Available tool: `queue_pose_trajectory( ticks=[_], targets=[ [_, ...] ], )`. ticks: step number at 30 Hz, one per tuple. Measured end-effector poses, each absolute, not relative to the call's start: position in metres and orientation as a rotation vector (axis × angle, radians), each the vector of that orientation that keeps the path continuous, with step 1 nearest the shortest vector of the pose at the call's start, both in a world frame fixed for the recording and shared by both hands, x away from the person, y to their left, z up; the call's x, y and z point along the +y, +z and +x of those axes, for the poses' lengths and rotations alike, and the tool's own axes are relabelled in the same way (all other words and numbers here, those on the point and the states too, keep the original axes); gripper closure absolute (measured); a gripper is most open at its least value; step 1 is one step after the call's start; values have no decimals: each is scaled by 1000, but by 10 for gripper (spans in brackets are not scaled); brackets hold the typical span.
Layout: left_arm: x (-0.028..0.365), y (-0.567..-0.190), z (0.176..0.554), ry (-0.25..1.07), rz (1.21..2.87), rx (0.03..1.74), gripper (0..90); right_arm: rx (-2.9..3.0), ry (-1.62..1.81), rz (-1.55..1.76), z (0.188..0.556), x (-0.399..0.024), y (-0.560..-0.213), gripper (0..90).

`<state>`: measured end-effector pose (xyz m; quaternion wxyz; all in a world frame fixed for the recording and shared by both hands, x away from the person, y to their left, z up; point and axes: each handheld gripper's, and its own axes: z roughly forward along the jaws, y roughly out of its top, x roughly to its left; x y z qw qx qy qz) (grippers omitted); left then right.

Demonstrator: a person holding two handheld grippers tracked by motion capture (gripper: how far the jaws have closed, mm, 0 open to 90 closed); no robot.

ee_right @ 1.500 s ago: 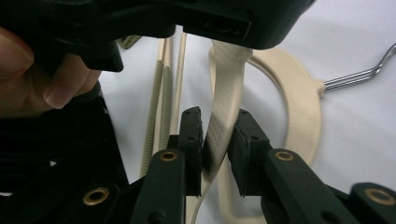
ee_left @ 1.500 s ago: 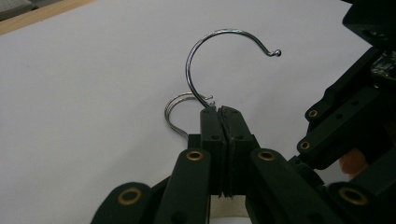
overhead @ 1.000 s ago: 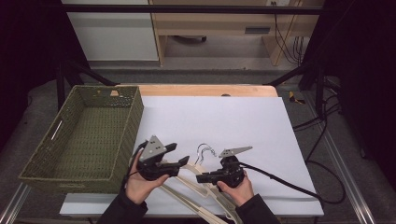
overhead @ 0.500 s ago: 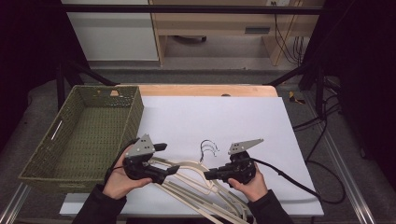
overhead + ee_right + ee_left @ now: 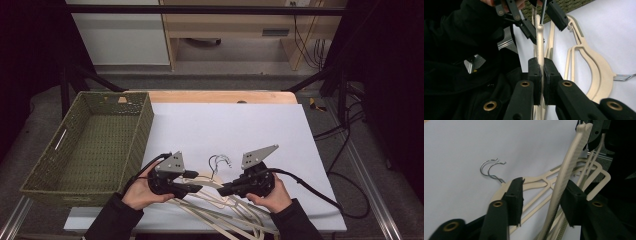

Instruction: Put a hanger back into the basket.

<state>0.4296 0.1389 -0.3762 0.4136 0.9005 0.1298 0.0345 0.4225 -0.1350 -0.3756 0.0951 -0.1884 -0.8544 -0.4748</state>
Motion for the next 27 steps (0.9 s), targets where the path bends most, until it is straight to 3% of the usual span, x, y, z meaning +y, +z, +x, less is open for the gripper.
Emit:
queue_pose_trajectory(
  ticks=[3,9,15,19,20,21,22,27],
  targets=[
    [138,-376,428,51,2281,307,742,-2548,-1396,-541,423,-134,-377,869],
    [139,-373,423,54,2292,295,779,-2551,-1410,-516,426,-135,-378,854],
    [136,-369,415,71,2251,300,846,-2628,-1498,-584,427,-138,-374,707],
    [135,-367,412,92,2204,345,851,-2650,-1550,-606,427,-140,-372,655],
    [136,-366,411,94,2181,367,852,-2662,-1568,-620,426,-141,-371,628],
    [137,-365,412,102,2175,383,853,-2703,-1619,-637,426,-145,-368,538],
    [138,-364,411,117,2160,405,853,-2703,-1619,-637,426,-145,-368,538],
    [143,-357,409,216,2115,499,853,-2729,-1785,-778,424,-161,-363,315]
  ],
)
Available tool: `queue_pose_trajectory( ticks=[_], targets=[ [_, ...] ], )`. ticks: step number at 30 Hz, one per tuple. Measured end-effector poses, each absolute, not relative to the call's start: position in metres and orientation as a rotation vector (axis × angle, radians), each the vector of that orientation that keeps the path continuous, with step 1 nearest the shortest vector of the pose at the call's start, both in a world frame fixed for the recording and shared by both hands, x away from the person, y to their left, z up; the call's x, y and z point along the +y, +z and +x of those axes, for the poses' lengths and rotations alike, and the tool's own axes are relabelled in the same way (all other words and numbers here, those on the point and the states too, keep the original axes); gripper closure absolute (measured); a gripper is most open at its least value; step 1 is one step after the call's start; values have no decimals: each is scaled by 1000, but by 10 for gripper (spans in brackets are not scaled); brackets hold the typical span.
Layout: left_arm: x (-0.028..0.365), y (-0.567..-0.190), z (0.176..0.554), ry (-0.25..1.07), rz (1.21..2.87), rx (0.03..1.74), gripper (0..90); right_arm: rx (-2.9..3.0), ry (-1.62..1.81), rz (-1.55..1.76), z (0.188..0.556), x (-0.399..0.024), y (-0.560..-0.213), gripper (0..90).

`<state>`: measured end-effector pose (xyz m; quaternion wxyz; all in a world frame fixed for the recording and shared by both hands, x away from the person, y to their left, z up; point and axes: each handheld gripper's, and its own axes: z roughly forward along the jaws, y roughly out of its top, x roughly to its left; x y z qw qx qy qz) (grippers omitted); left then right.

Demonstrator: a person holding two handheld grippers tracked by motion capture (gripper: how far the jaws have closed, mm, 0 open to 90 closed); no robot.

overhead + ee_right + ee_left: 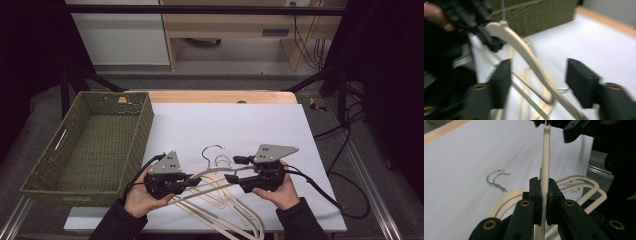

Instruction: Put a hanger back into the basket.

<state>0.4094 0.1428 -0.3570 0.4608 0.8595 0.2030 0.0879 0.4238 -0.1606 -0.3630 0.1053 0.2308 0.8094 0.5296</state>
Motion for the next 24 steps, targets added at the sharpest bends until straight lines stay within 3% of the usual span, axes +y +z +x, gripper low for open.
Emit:
queue_pose_trajectory(
  ticks=[5,24],
  targets=[
    [152,-344,411,304,2048,610,852,2202,1573,795,418,-191,-361,152],
    [241,-264,431,405,1889,768,850,2075,1544,952,406,-233,-378,45]
  ],
)
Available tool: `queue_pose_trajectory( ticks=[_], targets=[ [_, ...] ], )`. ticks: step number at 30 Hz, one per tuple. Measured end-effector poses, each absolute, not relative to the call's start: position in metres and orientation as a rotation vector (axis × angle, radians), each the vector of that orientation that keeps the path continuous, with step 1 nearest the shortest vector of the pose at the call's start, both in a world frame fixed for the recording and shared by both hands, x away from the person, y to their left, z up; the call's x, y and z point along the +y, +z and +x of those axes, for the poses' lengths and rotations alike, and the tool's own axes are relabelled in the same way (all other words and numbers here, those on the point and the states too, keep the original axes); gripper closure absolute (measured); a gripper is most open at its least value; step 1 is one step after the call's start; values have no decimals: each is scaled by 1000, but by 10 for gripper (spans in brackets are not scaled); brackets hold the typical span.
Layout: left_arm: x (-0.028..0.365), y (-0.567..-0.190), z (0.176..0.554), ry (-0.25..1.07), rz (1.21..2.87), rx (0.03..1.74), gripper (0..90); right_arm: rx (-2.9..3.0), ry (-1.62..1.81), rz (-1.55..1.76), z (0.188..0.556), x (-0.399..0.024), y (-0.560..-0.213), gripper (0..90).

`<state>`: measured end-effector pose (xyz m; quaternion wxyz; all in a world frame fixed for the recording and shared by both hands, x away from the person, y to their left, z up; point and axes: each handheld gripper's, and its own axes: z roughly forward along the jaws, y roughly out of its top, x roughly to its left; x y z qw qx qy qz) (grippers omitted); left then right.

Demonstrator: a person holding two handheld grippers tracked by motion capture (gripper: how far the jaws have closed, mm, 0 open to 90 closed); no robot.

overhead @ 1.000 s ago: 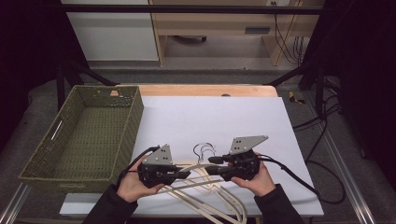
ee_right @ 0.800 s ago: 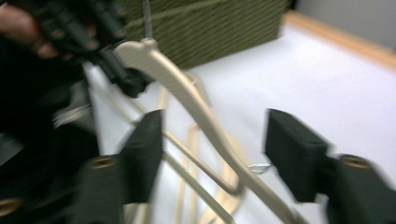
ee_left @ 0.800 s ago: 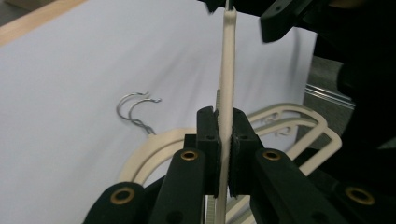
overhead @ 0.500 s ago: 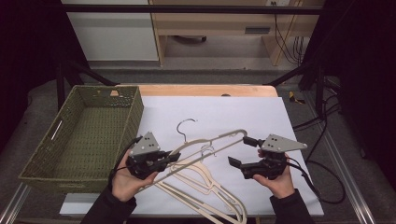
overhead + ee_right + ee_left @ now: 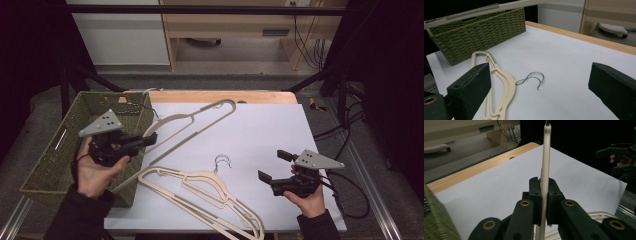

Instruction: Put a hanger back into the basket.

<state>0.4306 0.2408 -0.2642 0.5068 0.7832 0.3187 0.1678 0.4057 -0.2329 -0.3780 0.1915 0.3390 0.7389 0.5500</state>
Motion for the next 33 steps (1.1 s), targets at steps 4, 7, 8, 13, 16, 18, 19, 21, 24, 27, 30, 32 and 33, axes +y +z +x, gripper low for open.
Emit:
queue_pose_trajectory(
  ticks=[4,7,8,13,16,18,19,21,24,27,30,32,33],
  targets=[
    [268,-251,436,419,1866,792,850,2065,1538,964,406,-235,-379,39],
    [283,-245,440,446,1862,803,850,2064,1532,969,406,-235,-380,35],
    [288,-243,442,448,1858,812,850,2066,1532,970,406,-235,-380,35],
    [316,-241,455,471,1837,866,850,2054,1534,970,405,-237,-379,23],
    [331,-244,464,492,1833,905,850,2045,1536,975,404,-238,-379,18],
    [343,-248,471,508,1843,933,850,2045,1534,982,404,-238,-379,18],
    [346,-249,473,508,1842,944,849,2044,1531,985,405,-238,-380,18],
    [355,-253,477,512,1847,963,849,2053,1526,977,405,-238,-380,18],
    [370,-263,486,506,1850,1001,849,2050,1526,980,405,-238,-380,18],
    [381,-270,490,516,1845,1026,849,2053,1523,975,405,-238,-380,18],
    [393,-276,494,527,1829,1049,849,2050,1522,981,406,-238,-380,17],
    [399,-278,496,531,1822,1067,849,2053,1520,982,406,-238,-381,17],
    [401,-279,497,533,1821,1075,849,2052,1519,987,406,-237,-381,17]
  ],
)
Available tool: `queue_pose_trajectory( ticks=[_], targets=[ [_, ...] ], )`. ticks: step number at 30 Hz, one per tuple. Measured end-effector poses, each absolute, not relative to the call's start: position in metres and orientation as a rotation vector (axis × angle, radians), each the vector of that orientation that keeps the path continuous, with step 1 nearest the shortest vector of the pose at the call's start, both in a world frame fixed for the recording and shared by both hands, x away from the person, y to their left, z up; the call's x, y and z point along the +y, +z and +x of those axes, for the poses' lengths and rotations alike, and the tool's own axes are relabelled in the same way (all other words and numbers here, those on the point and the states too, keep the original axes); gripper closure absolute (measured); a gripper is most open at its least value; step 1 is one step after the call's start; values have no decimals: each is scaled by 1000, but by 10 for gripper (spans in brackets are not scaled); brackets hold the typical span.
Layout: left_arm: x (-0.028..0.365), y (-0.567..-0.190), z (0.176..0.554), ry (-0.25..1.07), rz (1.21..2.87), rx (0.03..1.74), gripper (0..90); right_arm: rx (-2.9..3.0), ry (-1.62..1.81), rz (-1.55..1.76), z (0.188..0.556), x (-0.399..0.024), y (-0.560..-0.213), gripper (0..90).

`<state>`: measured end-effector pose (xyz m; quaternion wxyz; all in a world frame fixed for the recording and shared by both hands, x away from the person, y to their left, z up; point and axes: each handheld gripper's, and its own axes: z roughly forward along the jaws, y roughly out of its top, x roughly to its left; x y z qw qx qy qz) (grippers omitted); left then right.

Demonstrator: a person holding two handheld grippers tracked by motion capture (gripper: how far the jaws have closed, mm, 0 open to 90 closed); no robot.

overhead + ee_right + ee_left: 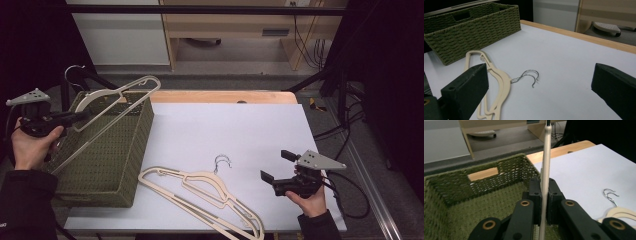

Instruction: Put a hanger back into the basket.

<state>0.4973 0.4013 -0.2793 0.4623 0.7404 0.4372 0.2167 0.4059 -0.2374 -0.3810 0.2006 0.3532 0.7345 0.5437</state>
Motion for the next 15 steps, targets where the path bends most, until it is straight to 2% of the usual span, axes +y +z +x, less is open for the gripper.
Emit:
queue_pose_trajectory(
  ticks=[15],
  targets=[
    [430,-311,506,532,1790,1201,849,2069,1517,983,408,-237,-383,18]
  ],
)
